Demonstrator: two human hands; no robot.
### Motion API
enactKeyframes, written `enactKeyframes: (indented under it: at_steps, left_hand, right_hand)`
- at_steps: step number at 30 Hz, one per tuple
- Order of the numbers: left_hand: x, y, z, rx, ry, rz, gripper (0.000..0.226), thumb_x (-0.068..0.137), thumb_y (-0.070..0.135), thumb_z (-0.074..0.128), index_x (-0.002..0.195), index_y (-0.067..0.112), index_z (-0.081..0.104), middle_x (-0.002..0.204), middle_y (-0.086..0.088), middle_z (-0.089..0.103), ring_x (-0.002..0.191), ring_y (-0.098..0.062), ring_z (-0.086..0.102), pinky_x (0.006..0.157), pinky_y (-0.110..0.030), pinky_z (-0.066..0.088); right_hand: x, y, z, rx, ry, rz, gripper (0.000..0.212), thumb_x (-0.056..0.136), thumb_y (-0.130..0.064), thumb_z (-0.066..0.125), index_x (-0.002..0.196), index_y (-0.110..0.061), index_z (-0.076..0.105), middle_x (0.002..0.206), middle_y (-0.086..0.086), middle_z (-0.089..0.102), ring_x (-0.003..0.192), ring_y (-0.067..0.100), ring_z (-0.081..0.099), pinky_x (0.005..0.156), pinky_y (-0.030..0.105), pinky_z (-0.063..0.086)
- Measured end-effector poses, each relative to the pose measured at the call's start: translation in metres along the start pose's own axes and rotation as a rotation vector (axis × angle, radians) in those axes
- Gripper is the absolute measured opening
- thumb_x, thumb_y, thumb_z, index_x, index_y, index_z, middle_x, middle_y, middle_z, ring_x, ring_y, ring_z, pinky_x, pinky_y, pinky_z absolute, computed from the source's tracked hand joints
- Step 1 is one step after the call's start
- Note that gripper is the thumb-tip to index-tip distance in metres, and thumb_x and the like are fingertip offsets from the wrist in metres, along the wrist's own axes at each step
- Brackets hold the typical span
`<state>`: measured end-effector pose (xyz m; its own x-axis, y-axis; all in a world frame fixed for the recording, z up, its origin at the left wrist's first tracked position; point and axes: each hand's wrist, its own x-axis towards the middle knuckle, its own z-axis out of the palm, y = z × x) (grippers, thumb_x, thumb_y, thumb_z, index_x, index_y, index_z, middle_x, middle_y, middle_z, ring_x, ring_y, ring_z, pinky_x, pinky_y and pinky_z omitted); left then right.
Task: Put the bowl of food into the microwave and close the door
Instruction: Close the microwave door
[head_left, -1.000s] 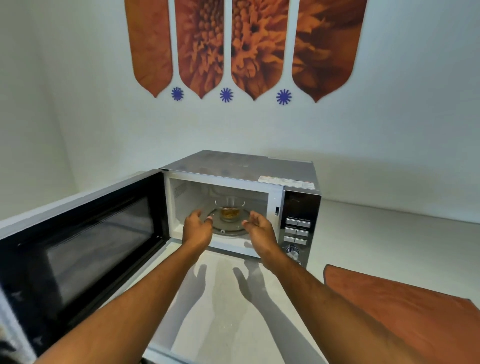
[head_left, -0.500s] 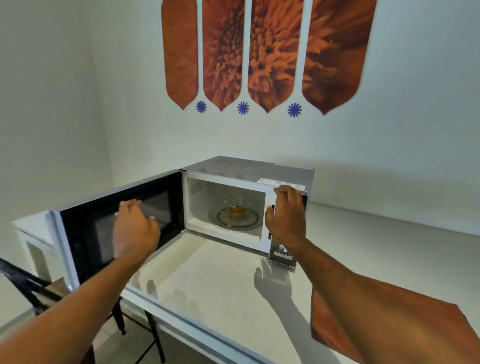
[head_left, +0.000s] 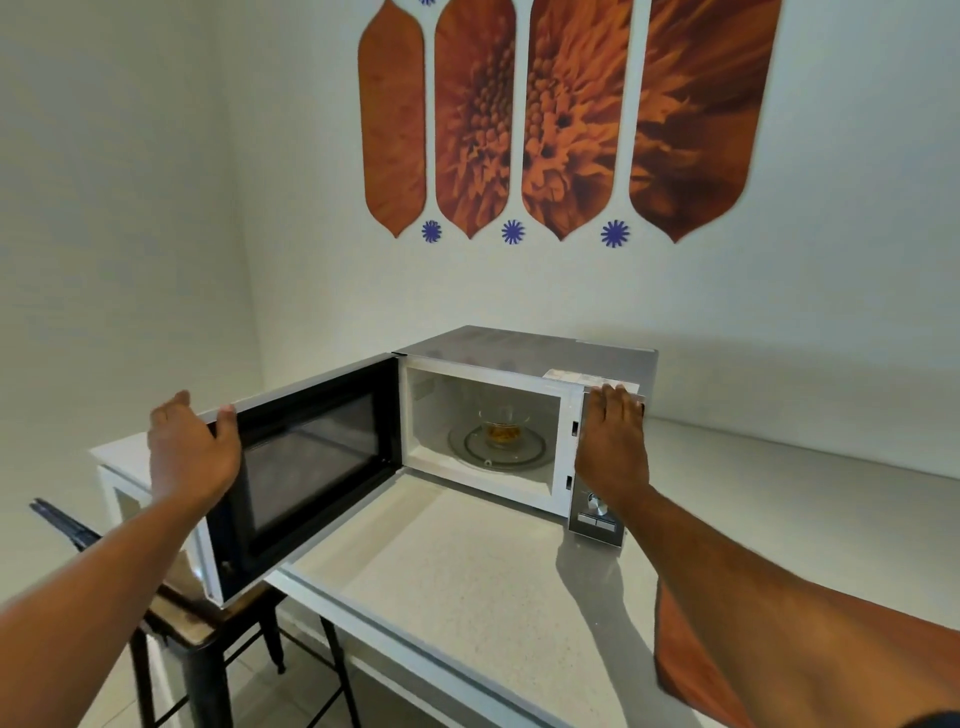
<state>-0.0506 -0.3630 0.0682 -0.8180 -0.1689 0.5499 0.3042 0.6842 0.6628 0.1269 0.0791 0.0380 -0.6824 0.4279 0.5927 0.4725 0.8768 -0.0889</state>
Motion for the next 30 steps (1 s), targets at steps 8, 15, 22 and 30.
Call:
enactKeyframes:
  at_steps: [8,15,22,30]
  left_hand:
    - [-0.008,-0.009,-0.002,-0.016,0.066,0.081,0.041,0.099,0.037,0.043,0.122,0.009,0.063,0.118,-0.017,0.066,0.104,-0.038,0.062,0.086,-0.046,0.051]
    - [-0.028,0.001,-0.002,-0.233,0.096,0.091,0.036,0.094,0.045,0.049,0.103,0.022,0.074,0.094,0.000,0.074,0.070,-0.011,0.058,0.062,-0.029,0.042]
    - [-0.071,0.045,0.021,-0.467,-0.084,0.149,0.014,0.088,0.036,0.058,0.092,0.024,0.064,0.066,-0.005,0.062,0.050,-0.006,0.049,0.049,-0.018,0.040]
    - [-0.129,0.112,0.070,-0.643,-0.449,-0.060,0.059,0.085,0.067,0.046,0.090,0.009,0.059,0.079,-0.010,0.061,0.067,-0.021,0.059,0.054,-0.025,0.050]
  right_hand:
    - [0.000,0.005,0.003,-0.011,0.005,-0.016,0.093,0.084,-0.026,0.079,0.157,-0.002,0.027,0.163,0.022,0.031,0.154,0.040,0.022,0.129,0.052,0.012]
    - [-0.002,0.004,0.002,-0.031,0.002,-0.032,0.091,0.084,-0.022,0.078,0.157,-0.001,0.028,0.163,0.024,0.032,0.154,0.041,0.023,0.129,0.052,0.012]
    - [-0.003,0.006,-0.001,-0.057,-0.038,-0.053,0.096,0.085,-0.028,0.077,0.158,-0.001,0.022,0.165,0.024,0.026,0.155,0.041,0.019,0.129,0.053,0.012]
    - [-0.006,0.010,-0.010,-0.128,-0.054,-0.081,0.097,0.088,-0.037,0.072,0.160,-0.004,0.016,0.168,0.020,0.021,0.156,0.038,0.015,0.129,0.051,0.013]
